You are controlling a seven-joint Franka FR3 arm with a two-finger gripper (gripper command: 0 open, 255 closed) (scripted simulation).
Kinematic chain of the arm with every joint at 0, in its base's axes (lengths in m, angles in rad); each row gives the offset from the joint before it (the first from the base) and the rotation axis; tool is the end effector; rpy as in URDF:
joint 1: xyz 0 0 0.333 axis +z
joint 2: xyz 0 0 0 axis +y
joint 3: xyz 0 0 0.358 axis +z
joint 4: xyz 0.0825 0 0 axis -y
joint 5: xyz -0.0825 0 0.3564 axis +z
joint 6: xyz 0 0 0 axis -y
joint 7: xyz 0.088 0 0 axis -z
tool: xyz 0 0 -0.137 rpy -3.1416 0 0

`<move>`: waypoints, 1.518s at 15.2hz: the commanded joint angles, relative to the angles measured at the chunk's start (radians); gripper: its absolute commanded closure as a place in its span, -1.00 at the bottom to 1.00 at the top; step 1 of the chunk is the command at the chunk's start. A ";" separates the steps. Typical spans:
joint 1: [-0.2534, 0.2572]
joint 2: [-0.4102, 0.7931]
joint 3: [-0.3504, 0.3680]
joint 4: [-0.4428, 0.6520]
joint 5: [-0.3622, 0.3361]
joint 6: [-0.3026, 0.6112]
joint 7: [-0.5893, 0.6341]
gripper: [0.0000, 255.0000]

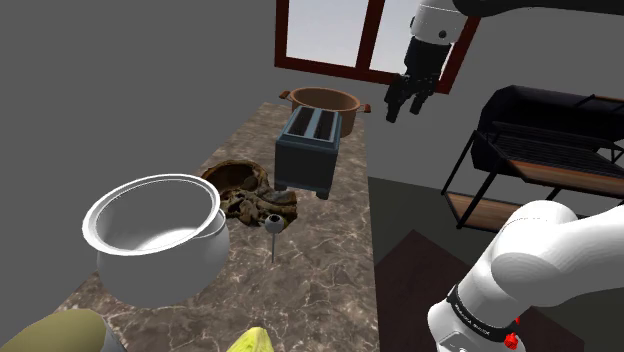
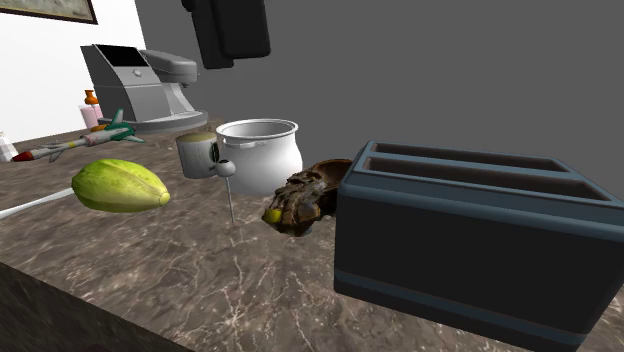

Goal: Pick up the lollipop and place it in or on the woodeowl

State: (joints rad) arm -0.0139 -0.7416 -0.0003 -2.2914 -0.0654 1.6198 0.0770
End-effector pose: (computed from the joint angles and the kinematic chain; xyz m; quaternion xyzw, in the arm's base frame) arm 0.2708 -0.0125 0.6124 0.9978 -0.0450 0.0360 0.0315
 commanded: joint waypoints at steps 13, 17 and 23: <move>0.084 0.024 0.213 -0.174 0.186 0.239 0.282 -1.00; 0.109 0.079 0.293 -0.191 0.239 0.334 0.375 -1.00; 0.130 0.203 0.420 -0.175 0.291 0.484 0.518 -1.00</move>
State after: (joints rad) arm 0.1135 -0.5601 0.3979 -2.4726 0.2181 2.0798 0.5688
